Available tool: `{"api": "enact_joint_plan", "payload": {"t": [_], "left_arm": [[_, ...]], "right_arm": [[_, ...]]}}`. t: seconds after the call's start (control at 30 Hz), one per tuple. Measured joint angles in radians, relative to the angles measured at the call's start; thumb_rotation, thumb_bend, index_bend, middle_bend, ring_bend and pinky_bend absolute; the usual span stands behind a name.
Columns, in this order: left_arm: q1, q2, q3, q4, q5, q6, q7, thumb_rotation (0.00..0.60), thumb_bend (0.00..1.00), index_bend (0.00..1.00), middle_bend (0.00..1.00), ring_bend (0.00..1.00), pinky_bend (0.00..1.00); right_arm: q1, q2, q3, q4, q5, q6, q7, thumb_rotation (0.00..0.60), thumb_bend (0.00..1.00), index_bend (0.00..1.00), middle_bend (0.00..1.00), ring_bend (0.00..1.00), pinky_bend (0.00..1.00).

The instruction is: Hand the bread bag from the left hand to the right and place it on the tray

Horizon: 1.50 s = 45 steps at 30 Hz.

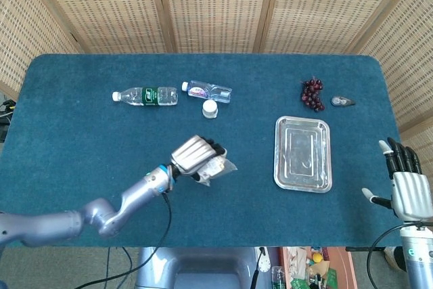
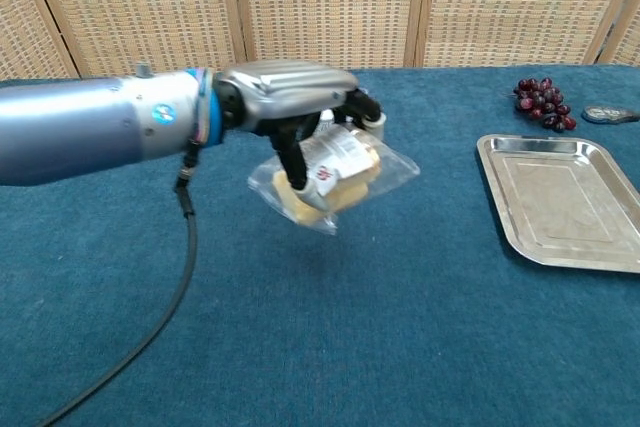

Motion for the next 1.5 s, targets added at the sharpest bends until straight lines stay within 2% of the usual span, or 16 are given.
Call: {"api": "enact_joint_plan", "payload": {"t": [0.07,0.1,0.13,0.17,0.23,0.3,0.4,0.6,0.83,1.03,1.1,1.23,1.5], "left_arm": [[-0.044,-0.049,-0.007,0.039,-0.046,-0.027,0.056,0.600,0.00,0.20,0.33,0.33,0.42],[-0.058,-0.065,-0.010,0.055,-0.067,-0.039,0.069,0.600,0.00,0.08,0.16,0.20,0.34],[-0.072,-0.081,-0.013,0.072,-0.095,-0.053,0.078,0.600,0.00,0.01,0.05,0.09,0.24],[-0.081,-0.089,-0.015,0.078,-0.116,-0.061,0.082,0.600,0.00,0.00,0.01,0.04,0.18],[-0.098,-0.099,-0.018,0.084,-0.154,-0.068,0.096,0.600,0.00,0.00,0.00,0.00,0.05],[-0.100,-0.093,-0.017,0.080,-0.168,-0.061,0.109,0.600,0.00,0.00,0.00,0.00,0.00],[-0.086,-0.054,-0.015,0.047,-0.179,-0.033,0.112,0.600,0.00,0.00,0.00,0.00,0.00],[0.014,0.114,0.009,-0.072,-0.181,0.086,0.101,0.600,0.00,0.00,0.00,0.00,0.00],[0.240,0.339,0.073,-0.198,-0.124,0.349,0.027,0.600,0.00,0.00,0.00,0.00,0.00],[0.445,0.413,0.136,-0.231,-0.067,0.567,-0.085,0.600,0.00,0.00,0.00,0.00,0.00],[0.492,0.422,0.151,-0.232,-0.055,0.608,-0.127,0.600,0.00,0.00,0.00,0.00,0.00],[0.566,0.426,0.176,-0.209,-0.024,0.664,-0.207,0.600,0.00,0.00,0.00,0.00,0.00],[0.601,0.404,0.181,-0.159,0.007,0.661,-0.254,0.600,0.00,0.00,0.00,0.00,0.00]], "right_arm": [[-0.002,0.001,0.003,0.003,0.005,0.002,0.004,0.600,0.00,0.00,0.00,0.00,0.00],[-0.002,0.001,0.004,0.003,0.006,0.003,0.005,0.600,0.00,0.00,0.00,0.00,0.00],[-0.003,0.002,0.004,0.003,0.005,0.004,0.005,0.600,0.00,0.00,0.00,0.00,0.00],[-0.003,0.002,0.004,0.003,0.005,0.005,0.003,0.600,0.00,0.00,0.00,0.00,0.00],[-0.003,0.001,0.002,0.002,0.004,0.004,-0.001,0.600,0.00,0.00,0.00,0.00,0.00],[-0.001,0.000,-0.001,0.001,0.003,-0.003,-0.005,0.600,0.00,0.00,0.00,0.00,0.00],[0.004,-0.001,-0.007,0.000,-0.001,-0.017,-0.012,0.600,0.00,0.00,0.00,0.00,0.00],[0.040,0.001,-0.022,-0.006,-0.037,-0.066,-0.040,0.600,0.00,0.00,0.00,0.00,0.00],[0.161,0.058,-0.046,-0.072,-0.149,-0.226,0.007,0.600,0.00,0.00,0.00,0.00,0.00],[0.311,0.085,-0.052,-0.150,-0.208,-0.426,0.034,0.600,0.00,0.00,0.00,0.00,0.00],[0.357,0.079,-0.049,-0.172,-0.208,-0.490,0.025,0.600,0.00,0.00,0.00,0.00,0.00],[0.464,0.009,-0.027,-0.191,-0.161,-0.618,-0.053,0.600,0.00,0.00,0.00,0.00,0.00],[0.595,-0.199,0.017,-0.122,0.036,-0.752,-0.282,0.600,0.00,0.00,0.00,0.00,0.00]]}}
